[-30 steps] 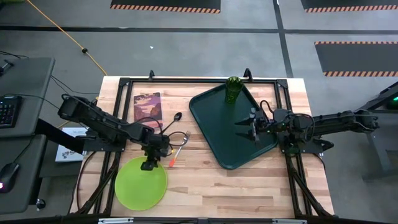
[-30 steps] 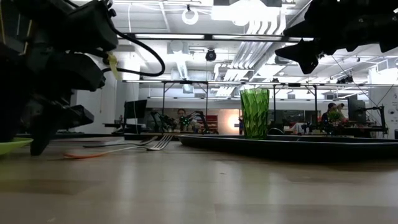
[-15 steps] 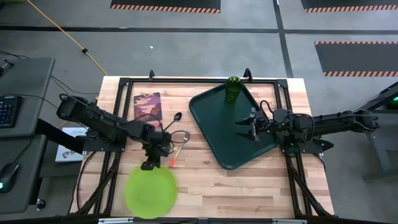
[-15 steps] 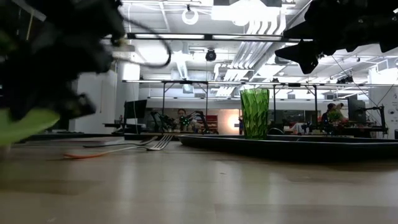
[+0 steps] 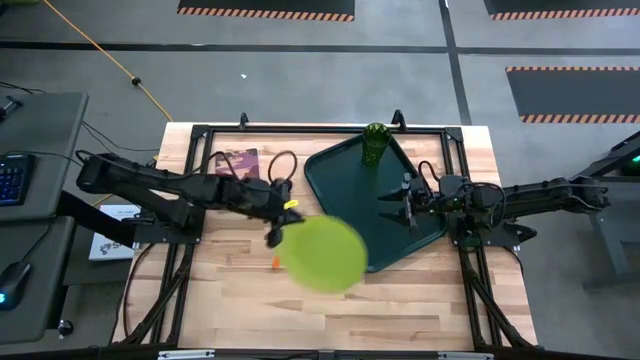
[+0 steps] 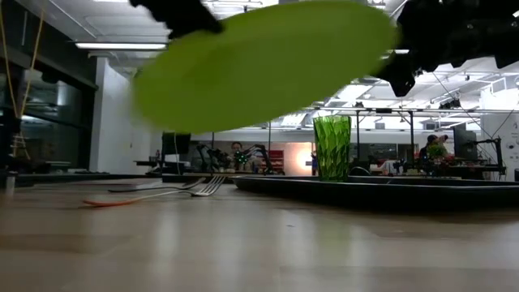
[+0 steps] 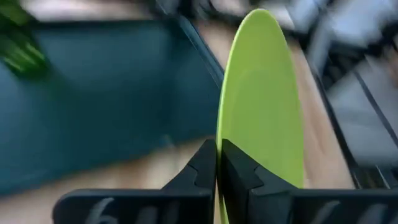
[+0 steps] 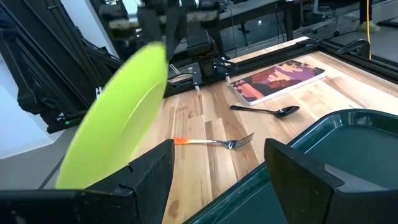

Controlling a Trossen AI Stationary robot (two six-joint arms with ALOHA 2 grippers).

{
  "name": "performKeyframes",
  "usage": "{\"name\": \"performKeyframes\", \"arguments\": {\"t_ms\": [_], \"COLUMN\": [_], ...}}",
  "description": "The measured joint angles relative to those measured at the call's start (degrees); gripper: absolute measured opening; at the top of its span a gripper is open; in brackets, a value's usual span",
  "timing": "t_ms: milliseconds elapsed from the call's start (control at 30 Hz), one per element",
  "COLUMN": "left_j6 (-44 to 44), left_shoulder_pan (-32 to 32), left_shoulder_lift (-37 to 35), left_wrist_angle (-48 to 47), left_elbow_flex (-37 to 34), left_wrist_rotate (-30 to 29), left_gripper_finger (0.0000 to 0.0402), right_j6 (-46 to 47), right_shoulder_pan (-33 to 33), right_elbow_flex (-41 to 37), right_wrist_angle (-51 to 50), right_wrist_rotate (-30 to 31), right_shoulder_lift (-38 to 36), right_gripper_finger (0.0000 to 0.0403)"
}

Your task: Pick and place plate/cup/fork/spoon on tray

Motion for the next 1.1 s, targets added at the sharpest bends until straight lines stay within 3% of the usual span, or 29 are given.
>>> {"name": "performKeyframes", "arguments": {"t_ms": [100, 200, 600, 867, 1100], "left_j6": [-3.26, -6.15, -14.25, -19.44, -17.94], "left_shoulder_pan": [0.95, 2.23, 7.13, 10.85, 12.50], "left_shoulder_lift": [2.61, 6.82, 27.09, 35.61, 40.74], "left_wrist_angle": [5.61, 9.70, 37.06, 41.23, 47.17], "left_elbow_flex": [0.02, -0.03, -0.05, 0.02, 0.02], "left_wrist_rotate": [-7.12, -10.09, -7.54, -7.18, -7.41], "left_gripper_finger": [0.0001, 0.0001, 0.0001, 0.0004, 0.0028], "right_j6": [0.00, -0.34, -4.47, -4.50, -4.44], "right_shoulder_pan": [0.00, 0.00, 0.00, 0.02, 0.01], "right_elbow_flex": [0.00, 0.05, 0.15, 0.15, 0.15], "right_wrist_angle": [1.94, 4.32, 2.44, -1.28, -1.22], "right_wrist_rotate": [-0.01, -1.06, -2.45, -2.45, -2.42], "right_shoulder_lift": [0.01, -0.74, -7.69, -7.52, -7.52], "right_gripper_finger": [0.0240, 0.0240, 0.0240, 0.0240, 0.0240]}}
